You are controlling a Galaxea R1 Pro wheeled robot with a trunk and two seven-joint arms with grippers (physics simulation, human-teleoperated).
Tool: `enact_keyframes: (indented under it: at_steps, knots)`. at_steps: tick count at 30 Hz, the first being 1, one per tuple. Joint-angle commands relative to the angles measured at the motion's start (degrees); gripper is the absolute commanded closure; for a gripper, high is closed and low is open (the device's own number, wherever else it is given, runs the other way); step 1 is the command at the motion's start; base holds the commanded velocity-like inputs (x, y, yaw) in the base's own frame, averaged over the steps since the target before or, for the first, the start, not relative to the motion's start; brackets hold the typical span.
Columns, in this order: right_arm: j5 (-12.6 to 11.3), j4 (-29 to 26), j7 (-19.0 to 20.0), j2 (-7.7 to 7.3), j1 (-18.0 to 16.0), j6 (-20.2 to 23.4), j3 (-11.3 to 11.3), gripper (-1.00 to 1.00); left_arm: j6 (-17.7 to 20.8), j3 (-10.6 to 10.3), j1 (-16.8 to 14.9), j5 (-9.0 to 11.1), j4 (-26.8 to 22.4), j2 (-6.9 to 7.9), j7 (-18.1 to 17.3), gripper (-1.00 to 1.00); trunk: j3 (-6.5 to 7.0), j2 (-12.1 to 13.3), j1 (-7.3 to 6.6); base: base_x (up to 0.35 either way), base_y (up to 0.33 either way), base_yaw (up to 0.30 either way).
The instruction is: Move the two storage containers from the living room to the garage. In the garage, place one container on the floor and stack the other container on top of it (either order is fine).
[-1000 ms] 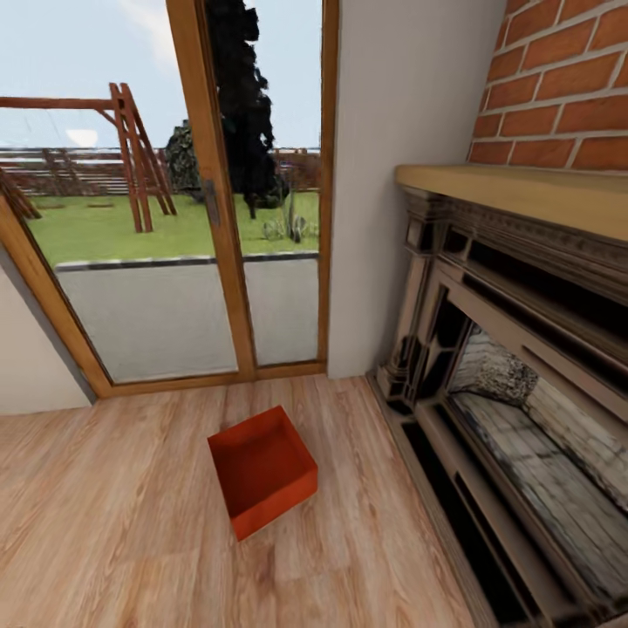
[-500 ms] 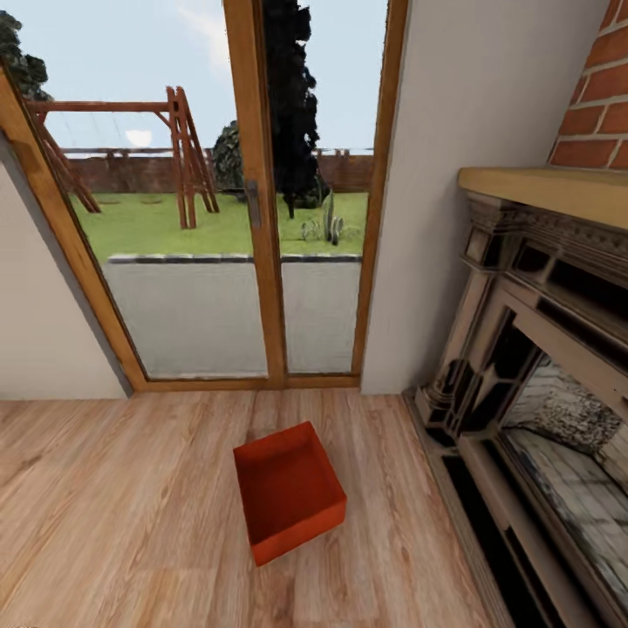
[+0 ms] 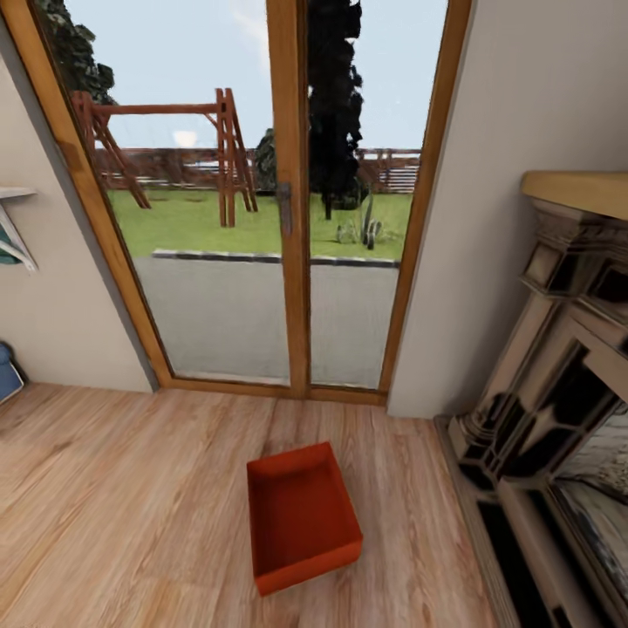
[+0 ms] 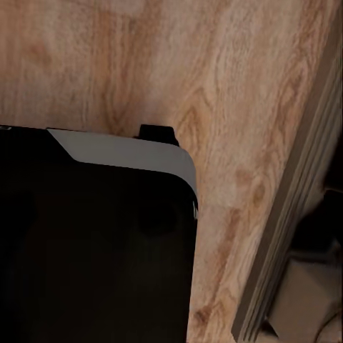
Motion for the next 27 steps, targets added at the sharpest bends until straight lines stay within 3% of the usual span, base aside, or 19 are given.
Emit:
enact_keyframes:
  at_steps: [1,27]
  knots:
    - [-0.6,0.0,-0.1,0.01,0.0,-0.2,0.5,-1.0,-0.2,-0.5,0.0,0.5,0.1,-0.02,0.2,-1.0,-0.05,0.0,0.03,0.297,-0.19,0.27]
    - [-0.6,0.0,-0.1,0.0,0.0,-0.2,0.5,-1.0,-0.3,-0.5,-0.1,0.5,0.1,0.39,0.2,-1.0,-0.05,0.0,0.03,0.291,-0.191,0.27]
